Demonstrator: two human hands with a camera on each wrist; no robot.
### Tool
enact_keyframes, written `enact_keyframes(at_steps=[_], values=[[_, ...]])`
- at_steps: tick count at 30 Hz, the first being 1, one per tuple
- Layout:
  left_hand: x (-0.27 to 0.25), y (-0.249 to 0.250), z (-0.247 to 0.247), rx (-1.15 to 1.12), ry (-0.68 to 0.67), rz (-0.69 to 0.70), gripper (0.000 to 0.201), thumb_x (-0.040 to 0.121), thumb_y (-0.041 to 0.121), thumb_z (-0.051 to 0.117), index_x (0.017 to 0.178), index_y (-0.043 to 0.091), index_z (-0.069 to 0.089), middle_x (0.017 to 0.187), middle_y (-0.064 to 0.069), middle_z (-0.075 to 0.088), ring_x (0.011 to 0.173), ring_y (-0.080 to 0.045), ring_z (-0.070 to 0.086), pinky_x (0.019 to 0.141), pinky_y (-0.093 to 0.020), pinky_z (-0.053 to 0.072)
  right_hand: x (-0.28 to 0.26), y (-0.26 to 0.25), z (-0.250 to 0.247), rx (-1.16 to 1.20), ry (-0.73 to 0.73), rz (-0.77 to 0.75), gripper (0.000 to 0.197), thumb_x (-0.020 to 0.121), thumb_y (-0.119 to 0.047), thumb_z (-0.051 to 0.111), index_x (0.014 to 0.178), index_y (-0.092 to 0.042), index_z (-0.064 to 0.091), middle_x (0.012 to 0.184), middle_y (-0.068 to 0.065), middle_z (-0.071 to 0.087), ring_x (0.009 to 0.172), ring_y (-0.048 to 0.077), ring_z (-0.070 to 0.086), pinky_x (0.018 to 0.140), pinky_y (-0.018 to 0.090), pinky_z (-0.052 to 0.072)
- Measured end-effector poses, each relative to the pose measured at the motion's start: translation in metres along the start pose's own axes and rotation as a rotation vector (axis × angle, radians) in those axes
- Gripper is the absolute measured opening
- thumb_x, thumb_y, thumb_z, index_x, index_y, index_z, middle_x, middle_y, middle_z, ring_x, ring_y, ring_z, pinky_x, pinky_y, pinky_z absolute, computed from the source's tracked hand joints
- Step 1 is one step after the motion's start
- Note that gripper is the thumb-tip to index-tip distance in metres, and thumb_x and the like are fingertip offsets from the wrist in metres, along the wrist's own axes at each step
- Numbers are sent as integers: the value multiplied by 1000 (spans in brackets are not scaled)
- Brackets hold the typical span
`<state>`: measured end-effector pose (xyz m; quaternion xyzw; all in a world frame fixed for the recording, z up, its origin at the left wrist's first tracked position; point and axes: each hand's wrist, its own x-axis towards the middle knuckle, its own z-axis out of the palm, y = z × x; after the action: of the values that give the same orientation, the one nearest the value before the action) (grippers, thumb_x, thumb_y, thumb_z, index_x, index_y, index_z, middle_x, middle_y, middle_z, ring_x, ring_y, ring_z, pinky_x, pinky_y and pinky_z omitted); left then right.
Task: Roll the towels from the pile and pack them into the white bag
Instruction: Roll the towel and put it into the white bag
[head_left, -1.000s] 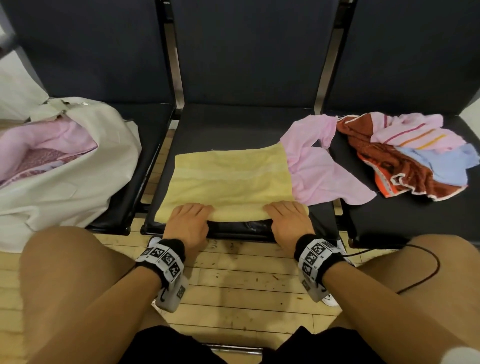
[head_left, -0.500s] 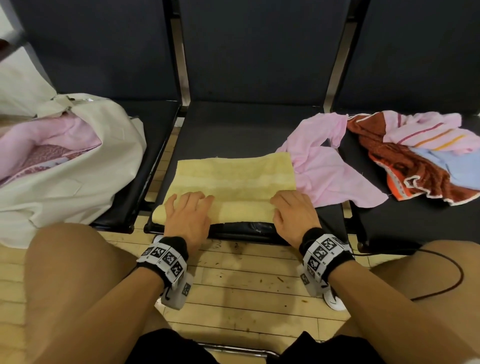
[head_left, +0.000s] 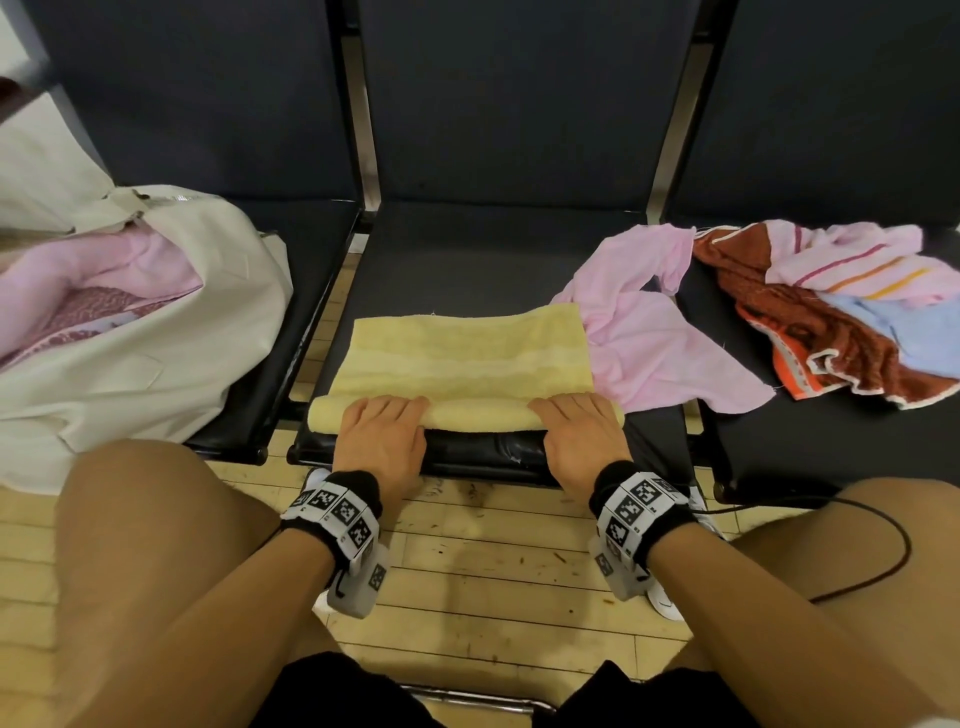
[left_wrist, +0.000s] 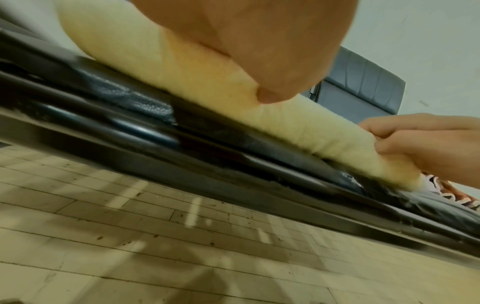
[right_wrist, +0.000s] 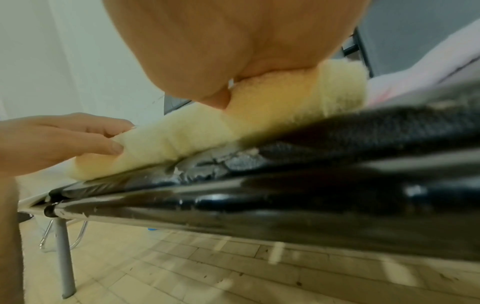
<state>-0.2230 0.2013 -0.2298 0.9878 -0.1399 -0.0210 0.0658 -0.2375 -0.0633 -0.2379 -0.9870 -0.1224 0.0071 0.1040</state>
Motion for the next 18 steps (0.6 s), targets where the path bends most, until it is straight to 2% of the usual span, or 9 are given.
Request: enact_keyframes(at_steps=[4, 7, 9, 12, 13, 15, 18], values=[[-2, 2, -3, -16, 33, -22, 53, 89, 41, 22, 124, 23, 57, 106, 5, 65, 100, -22, 56, 101, -41, 33, 1, 0, -13, 14, -93, -24, 37, 93, -21, 41, 127, -17, 55, 105, 1, 62, 93, 25, 56, 85, 38, 41], [-3, 1, -7, -5, 1, -19, 56, 86, 43, 17, 122, 23, 55, 103, 5, 61, 92, -21, 56, 91, -40, 33, 0, 2, -19, 84, -147, 13, 34, 95, -25, 38, 124, -17, 54, 100, 1, 60, 82, 24, 57, 73, 35, 45], [-3, 1, -9, -13, -20, -14, 60, 86, 45, 13, 125, 23, 53, 104, 5, 56, 89, -20, 56, 88, -39, 34, -1, 3, -19, 95, -164, 29, 35, 95, -27, 37, 127, -19, 51, 104, 1, 59, 81, 25, 58, 71, 35, 48], [-4, 0, -9, -56, -49, -28, 65, 87, 46, 8, 134, 24, 48, 116, 4, 53, 92, -19, 55, 92, -38, 37, -2, 1, -16, 130, -149, 6, 41, 95, -27, 38, 137, -23, 41, 118, 1, 55, 78, 26, 59, 67, 38, 51], [-4, 0, -8, -67, -49, -38, 63, 89, 46, 10, 135, 24, 48, 119, 3, 53, 93, -19, 56, 93, -38, 37, -2, 1, -16, 137, -129, 6, 43, 95, -27, 39, 138, -23, 40, 121, 1, 54, 77, 27, 60, 66, 38, 51], [-2, -2, -6, -55, -5, -56, 49, 94, 43, 26, 132, 24, 51, 121, 3, 54, 98, -19, 56, 96, -40, 37, -1, 1, -14, 131, -41, 8, 40, 93, -23, 46, 133, -19, 47, 118, 3, 58, 77, 27, 60, 67, 36, 49], [0, -4, -1, 1, 105, -53, 24, 94, 32, 53, 116, 28, 60, 118, 4, 56, 106, -21, 53, 101, -44, 33, 2, 4, -5, 30, 101, -71, 25, 79, -6, 64, 103, -14, 66, 100, 2, 65, 84, 27, 59, 74, 38, 46]])
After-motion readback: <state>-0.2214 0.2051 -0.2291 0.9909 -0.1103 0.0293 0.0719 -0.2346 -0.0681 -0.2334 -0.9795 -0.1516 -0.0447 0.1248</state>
